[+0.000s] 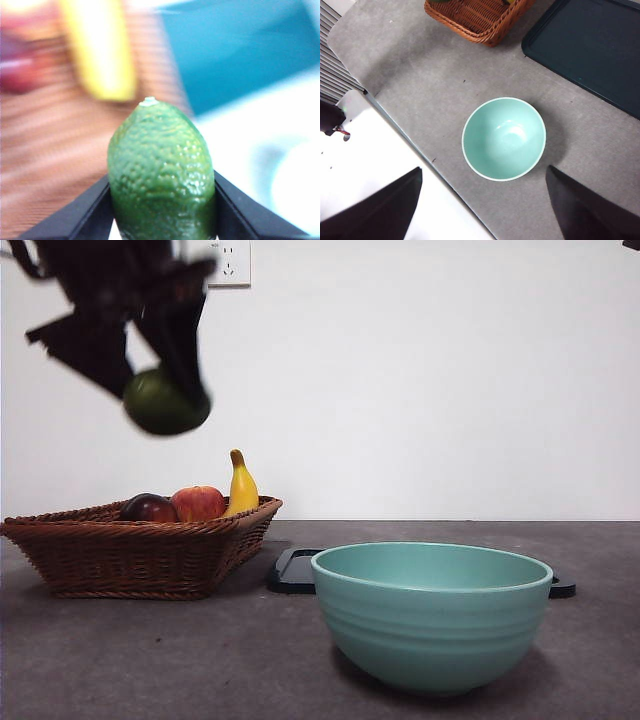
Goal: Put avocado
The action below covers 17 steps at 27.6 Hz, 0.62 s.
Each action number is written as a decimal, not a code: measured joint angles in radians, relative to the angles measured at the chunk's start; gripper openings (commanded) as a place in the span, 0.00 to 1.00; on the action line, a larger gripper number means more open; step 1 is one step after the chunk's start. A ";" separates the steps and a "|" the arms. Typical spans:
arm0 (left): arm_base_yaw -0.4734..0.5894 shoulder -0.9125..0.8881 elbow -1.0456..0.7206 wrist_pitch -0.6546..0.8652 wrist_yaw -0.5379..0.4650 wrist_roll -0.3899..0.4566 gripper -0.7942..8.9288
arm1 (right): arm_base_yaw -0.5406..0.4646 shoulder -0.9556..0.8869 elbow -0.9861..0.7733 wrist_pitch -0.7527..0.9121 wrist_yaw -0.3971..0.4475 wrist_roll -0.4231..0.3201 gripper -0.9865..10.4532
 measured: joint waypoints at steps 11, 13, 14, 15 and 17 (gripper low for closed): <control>-0.294 -0.024 0.000 -0.010 0.053 -0.001 0.30 | -0.001 0.000 0.000 0.000 0.047 0.000 0.43; -0.363 0.021 0.000 0.019 0.053 0.000 0.30 | -0.001 0.000 0.000 0.000 0.048 0.000 0.43; -0.389 0.050 0.000 0.037 0.053 -0.001 0.30 | -0.001 0.000 0.000 0.000 0.048 0.000 0.43; -0.409 0.079 0.000 0.060 0.053 -0.001 0.30 | -0.001 0.000 0.000 0.000 0.048 0.000 0.43; -0.443 0.140 0.000 0.101 0.053 -0.001 0.30 | -0.001 0.000 0.000 0.000 0.048 0.000 0.43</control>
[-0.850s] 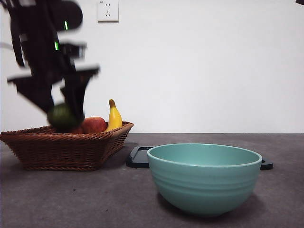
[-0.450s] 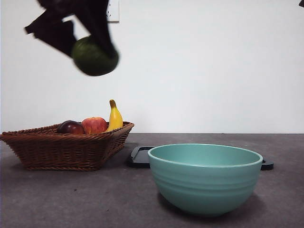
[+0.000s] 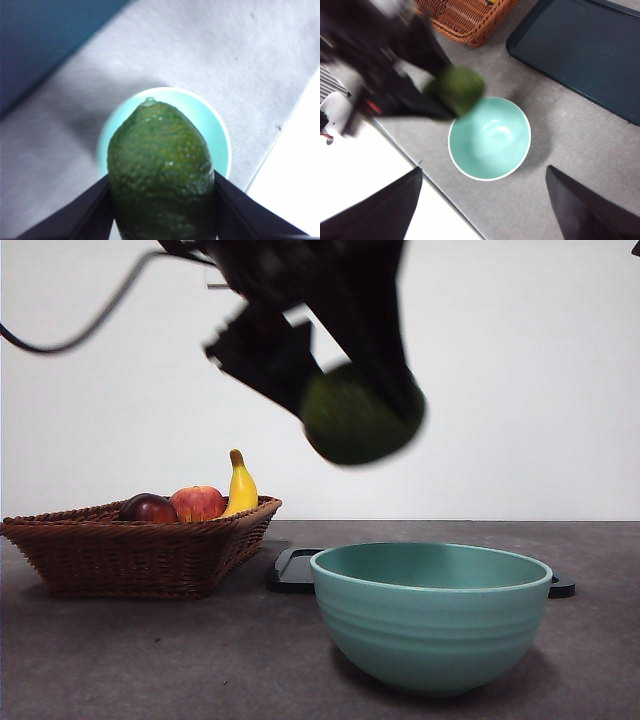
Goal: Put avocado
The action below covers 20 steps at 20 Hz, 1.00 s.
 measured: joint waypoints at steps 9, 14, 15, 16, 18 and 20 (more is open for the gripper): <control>-0.048 0.205 0.000 0.069 -0.082 0.011 0.30 | 0.000 0.000 0.000 0.000 0.001 0.008 0.43; -0.059 0.231 0.000 0.116 -0.086 0.023 0.30 | 0.000 0.000 0.000 0.000 0.001 0.008 0.43; -0.061 0.232 0.000 0.127 -0.086 0.029 0.30 | 0.000 0.000 0.000 0.000 0.002 0.008 0.43; -0.064 0.233 0.000 0.131 -0.086 0.034 0.30 | 0.000 0.000 0.000 0.000 0.002 0.008 0.43; -0.065 0.240 0.000 0.130 -0.086 0.040 0.31 | 0.000 0.000 0.000 0.000 0.002 0.008 0.43; -0.065 0.247 0.000 0.128 -0.086 0.046 0.38 | 0.000 0.000 0.000 0.000 0.002 0.008 0.43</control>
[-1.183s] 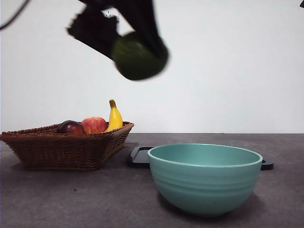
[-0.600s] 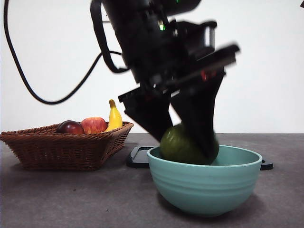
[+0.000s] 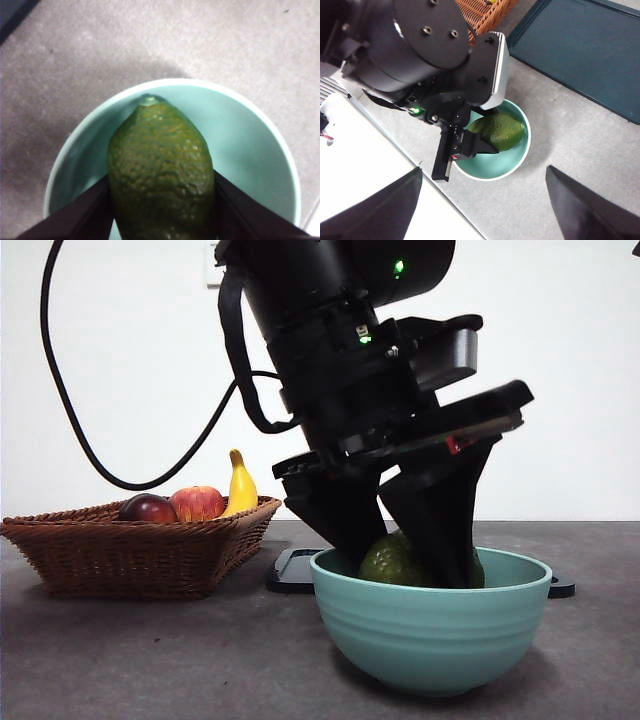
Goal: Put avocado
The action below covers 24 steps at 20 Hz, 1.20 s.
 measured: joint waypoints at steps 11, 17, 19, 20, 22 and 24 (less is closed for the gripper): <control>-0.002 0.001 0.013 -0.027 0.000 0.009 0.43 | 0.000 0.000 0.000 0.000 0.000 0.000 0.43; 0.027 -0.146 0.066 -0.039 0.001 0.009 0.43 | 0.000 0.000 0.000 0.000 0.000 0.002 0.43; 0.074 -0.226 0.066 -0.041 0.001 0.007 0.43 | 0.000 0.000 0.000 0.000 0.004 0.002 0.43; 0.103 -0.264 0.066 -0.044 0.001 0.005 0.43 | 0.000 0.000 0.000 0.000 0.016 0.002 0.43; 0.169 -0.344 0.066 -0.048 0.000 -0.003 0.43 | 0.000 0.000 0.000 0.000 0.024 0.002 0.43; 0.240 -0.428 0.066 -0.072 0.000 -0.011 0.43 | 0.000 0.000 0.000 0.000 0.024 0.002 0.43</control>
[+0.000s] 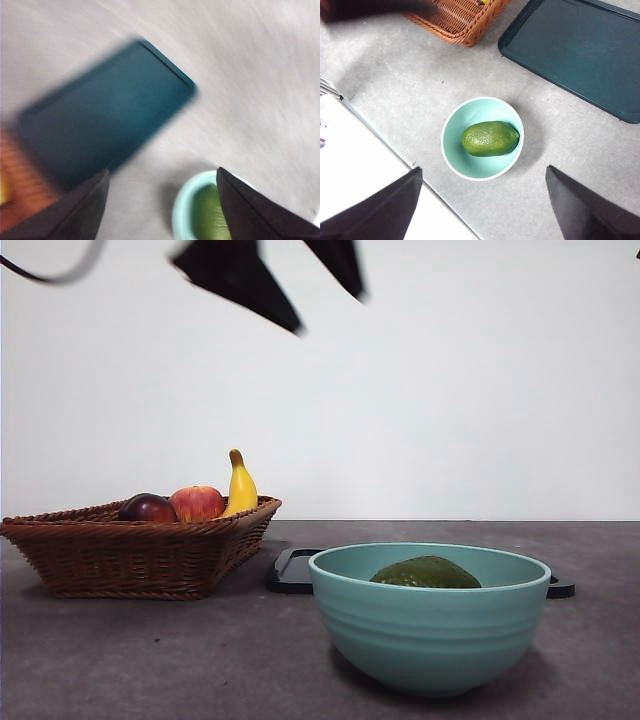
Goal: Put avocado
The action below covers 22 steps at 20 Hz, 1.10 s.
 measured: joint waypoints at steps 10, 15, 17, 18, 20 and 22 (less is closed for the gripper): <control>0.164 -0.383 -0.315 -0.118 0.227 -0.002 0.43 | 0.000 0.001 0.000 0.008 0.024 0.000 0.43; 0.150 -0.461 -0.434 -0.218 0.331 -0.002 0.43 | 0.000 0.055 0.000 0.006 0.024 0.000 0.43; 0.149 -0.469 -0.435 -0.208 0.331 -0.002 0.43 | 0.000 0.089 0.000 0.002 0.024 0.000 0.43; 0.149 -0.471 -0.435 -0.205 0.331 -0.002 0.43 | 0.000 0.106 0.000 0.002 0.024 0.000 0.43; 0.149 -0.471 -0.435 -0.205 0.331 -0.002 0.43 | 0.000 0.152 0.000 0.001 0.024 0.000 0.42; 0.149 -0.471 -0.435 -0.205 0.331 -0.002 0.43 | 0.001 0.214 0.000 0.003 0.026 0.000 0.42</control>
